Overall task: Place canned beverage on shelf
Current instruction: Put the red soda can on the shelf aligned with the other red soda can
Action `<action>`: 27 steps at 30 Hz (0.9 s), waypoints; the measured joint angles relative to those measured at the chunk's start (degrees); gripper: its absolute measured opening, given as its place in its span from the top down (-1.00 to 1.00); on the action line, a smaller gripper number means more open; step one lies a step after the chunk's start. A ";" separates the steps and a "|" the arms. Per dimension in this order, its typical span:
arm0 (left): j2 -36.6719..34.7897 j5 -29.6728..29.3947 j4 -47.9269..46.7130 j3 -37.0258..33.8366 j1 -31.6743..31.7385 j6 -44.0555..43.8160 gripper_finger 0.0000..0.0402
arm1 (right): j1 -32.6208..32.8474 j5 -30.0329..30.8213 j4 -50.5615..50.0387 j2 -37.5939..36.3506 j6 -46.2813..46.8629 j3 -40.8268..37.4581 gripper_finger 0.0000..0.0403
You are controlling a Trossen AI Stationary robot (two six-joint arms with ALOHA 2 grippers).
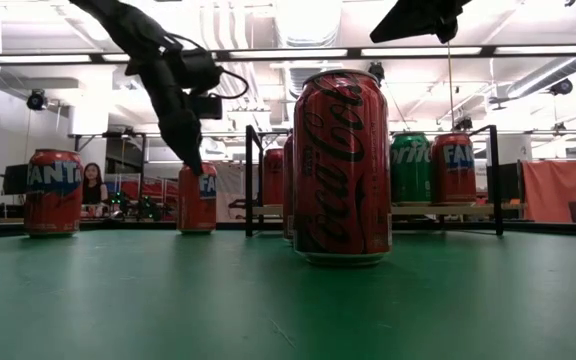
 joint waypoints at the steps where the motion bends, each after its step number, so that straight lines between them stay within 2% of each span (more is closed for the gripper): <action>1: 0.19 0.00 0.07 0.00 0.00 -0.26 -0.68 | 0.00 0.00 -0.01 0.00 0.01 0.00 0.95; 13: 1.30 0.07 0.04 -0.09 0.00 -1.08 -0.49 | 0.00 0.00 0.01 0.00 0.03 0.00 0.95; 27: -0.42 0.02 -3.01 -0.23 -2.65 -2.48 -0.46 | 0.00 0.00 0.02 -0.02 0.03 0.00 0.95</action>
